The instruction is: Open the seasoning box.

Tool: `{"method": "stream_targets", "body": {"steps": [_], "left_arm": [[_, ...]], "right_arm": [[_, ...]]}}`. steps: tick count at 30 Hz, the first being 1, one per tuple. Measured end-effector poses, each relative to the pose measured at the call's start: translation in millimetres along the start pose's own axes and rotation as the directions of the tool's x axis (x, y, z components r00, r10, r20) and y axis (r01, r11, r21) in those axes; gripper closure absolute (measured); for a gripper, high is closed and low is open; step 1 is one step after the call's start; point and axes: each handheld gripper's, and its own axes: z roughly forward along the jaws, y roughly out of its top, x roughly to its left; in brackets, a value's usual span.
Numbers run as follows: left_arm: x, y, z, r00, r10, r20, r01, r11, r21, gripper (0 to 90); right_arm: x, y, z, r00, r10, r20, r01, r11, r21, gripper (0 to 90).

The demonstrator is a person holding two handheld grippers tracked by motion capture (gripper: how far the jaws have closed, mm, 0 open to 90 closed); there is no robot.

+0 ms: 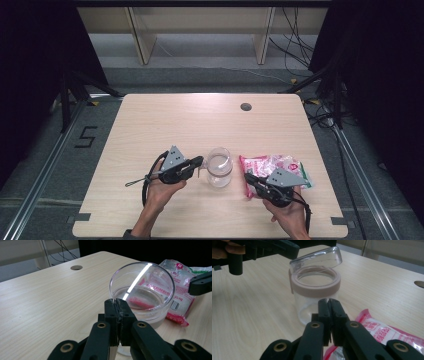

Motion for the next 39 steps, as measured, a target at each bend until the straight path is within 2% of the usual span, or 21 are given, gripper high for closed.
{"method": "stream_targets", "body": {"steps": [2, 5, 6, 8, 10, 12, 14, 16, 17, 18, 22, 24, 26, 27, 28, 31, 32, 35, 37, 38, 39], "left_arm": [[-0.1, 0.0, 0.0, 1.0, 0.004, -0.001, -0.004, 1.0, 0.001, 87.3], [0.2, -0.1, 0.1, 1.0, 0.002, 0.001, -0.002, 1.0, -0.001, 87.3], [0.2, -0.1, -0.1, 1.0, 0.002, 0.001, -0.002, 1.0, 0.0, 87.3], [0.1, 0.0, -0.1, 1.0, 0.003, 0.001, -0.003, 1.0, 0.0, 87.3], [0.2, -0.1, -0.1, 1.0, 0.003, 0.001, -0.003, 1.0, 0.0, 87.3], [0.1, -0.1, -0.1, 1.0, 0.005, 0.0, -0.005, 1.0, 0.0, 87.3], [0.3, -0.2, 0.0, 1.0, 0.004, 0.001, -0.004, 1.0, -0.001, 87.3], [0.5, -0.4, 0.4, 1.0, 0.003, 0.005, -0.003, 1.0, -0.006, 87.3], [0.5, -0.3, 0.3, 1.0, 0.003, 0.004, -0.003, 1.0, -0.004, 87.3], [0.7, -0.2, -0.1, 1.0, 0.002, 0.003, -0.002, 1.0, -0.001, 87.1], [0.8, -0.5, 0.0, 1.0, 0.001, 0.003, -0.001, 1.0, -0.003, 86.7], [1.4, -0.6, -0.3, 1.0, -0.001, 0.004, 0.001, 1.0, -0.001, 85.7], [2.7, -1.1, -1.1, 0.9998, -0.018, 0.01, 0.018, 0.9998, -0.008, 80.3], [3.2, -0.8, -2.7, 0.9998, -0.019, 0.009, 0.019, 0.9998, -0.008, 75.7], [2.4, -1.1, -3.7, 0.9991, -0.039, 0.014, 0.039, 0.9991, -0.013, 70.5], [1.4, -1.9, -9.1, 0.9992, -0.03, 0.024, 0.03, 0.9995, 0.003, 54.8], [0.9, -2.3, -11.7, 0.9996, -0.023, 0.017, 0.023, 0.9996, 0.014, 51.1], [-1.3, -5.5, -17.2, 0.9996, -0.018, 0.021, 0.018, 0.9995, 0.028, 43.5], [-3.0, -8.4, -19.9, 0.9999, 0.006, 0.014, -0.007, 0.9991, 0.043, 38.6], [-4.8, -10.9, -20.6, 0.9998, 0.004, 0.02, -0.006, 0.9986, 0.053, 36.8], [-6.3, -12.6, -20.5, 0.9998, -0.003, 0.02, 0.002, 0.9985, 0.055, 34.3]], "right_arm": [[-2.1, 2.5, 7.0, 0.9999, 0.009, 0.009, -0.008, 1.0, -0.003, 89.8], [-4.2, 5.5, 18.2, 0.9996, 0.017, -0.023, -0.017, 1.0, 0.015, 90.0], [-4.4, 6.6, 20.9, 0.9998, 0.015, -0.01, -0.014, 1.0, 0.014, 90.0], [-3.9, 9.1, 27.0, 0.999, 0.023, -0.037, -0.022, 0.999, 0.024, 90.0], [-3.5, 11.8, 31.0, 0.9999, 0.002, -0.014, -0.002, 1.0, 0.01, 90.0], [0.3, 15.1, 32.5, 0.9991, 0.028, -0.032, -0.027, 0.999, 0.033, 90.0], [-1.5, 18.0, 35.3, 0.9993, -0.012, -0.037, 0.012, 1.0, 0.014, 90.0], [-0.1, 19.8, 36.7, 0.9992, 0.006, -0.04, -0.005, 0.999, 0.039, 90.0], [-0.9, 20.2, 38.7, 0.9992, -0.014, -0.036, 0.015, 1.0, 0.018, 90.0], [0.0, 20.3, 39.2, 0.9997, 0.001, -0.024, -0.001, 1.0, 0.005, 90.0], [0.9, 23.3, 40.4, 0.9988, 0.012, -0.047, -0.01, 0.999, 0.033, 90.0], [0.1, 25.8, 40.9, 0.9985, -0.022, -0.05, 0.023, 0.999, 0.023, 90.0], [3.6, 27.8, 40.2, 0.9988, 0.011, -0.048, -0.009, 0.999, 0.035, 90.0], [3.1, 29.1, 40.9, 0.9984, -0.002, -0.057, 0.003, 1.0, 0.03, 90.0], [3.0, 30.3, 40.7, 0.999, -0.014, -0.042, 0.015, 1.0, 0.018, 90.0], [3.9, 31.5, 43.0, 0.9979, -0.03, -0.057, 0.03, 0.999, 0.013, 90.0], [5.4, 31.5, 43.0, 0.9989, -0.024, -0.04, 0.025, 1.0, 0.015, 90.0], [7.2, 33.0, 44.1, 0.9982, -0.014, -0.058, 0.016, 0.999, 0.029, 89.9], [8.7, 35.4, 43.1, 0.9988, -0.017, -0.047, 0.019, 0.999, 0.03, 89.2], [8.0, 37.3, 43.8, 0.9977, -0.051, -0.046, 0.051, 0.999, 0.009, 89.3], [9.8, 39.2, 43.6, 0.9977, -0.048, -0.048, 0.049, 0.999, 0.009, 89.3]]}}
